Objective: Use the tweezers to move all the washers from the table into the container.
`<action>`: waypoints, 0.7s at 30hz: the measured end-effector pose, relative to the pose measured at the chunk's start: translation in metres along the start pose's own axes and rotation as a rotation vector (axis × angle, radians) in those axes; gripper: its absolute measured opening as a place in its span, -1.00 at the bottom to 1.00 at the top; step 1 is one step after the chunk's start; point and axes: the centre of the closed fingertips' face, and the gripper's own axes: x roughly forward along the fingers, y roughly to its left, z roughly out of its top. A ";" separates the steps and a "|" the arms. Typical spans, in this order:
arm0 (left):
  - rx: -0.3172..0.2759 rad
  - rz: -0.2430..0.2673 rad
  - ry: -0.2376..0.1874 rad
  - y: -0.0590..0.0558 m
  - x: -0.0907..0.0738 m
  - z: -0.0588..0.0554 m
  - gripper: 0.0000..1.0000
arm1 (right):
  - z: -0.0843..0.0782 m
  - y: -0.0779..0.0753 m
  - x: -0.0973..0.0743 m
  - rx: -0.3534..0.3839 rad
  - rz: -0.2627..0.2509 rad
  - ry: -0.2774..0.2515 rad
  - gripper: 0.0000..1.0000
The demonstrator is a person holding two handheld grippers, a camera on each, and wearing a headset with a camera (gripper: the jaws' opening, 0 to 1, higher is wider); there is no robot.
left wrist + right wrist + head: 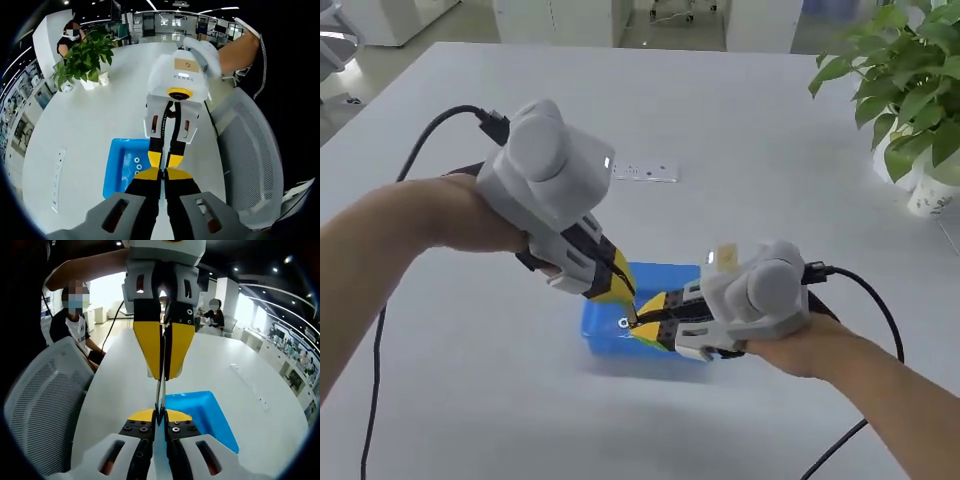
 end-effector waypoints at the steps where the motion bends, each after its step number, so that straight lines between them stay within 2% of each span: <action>1: -0.001 -0.002 0.001 -0.002 0.001 -0.001 -0.89 | -0.001 0.001 0.000 0.001 0.002 0.004 -0.84; 8: -0.002 -0.018 -0.004 -0.014 0.008 -0.006 -0.89 | -0.011 0.015 -0.004 0.010 0.016 0.033 -0.85; 14: 0.000 -0.023 -0.017 -0.022 0.011 -0.008 -0.89 | -0.016 0.022 -0.008 -0.001 0.023 0.055 -0.86; 21: 0.001 -0.025 -0.023 -0.032 0.019 -0.015 -0.89 | -0.024 0.031 -0.010 -0.022 0.035 0.094 -0.88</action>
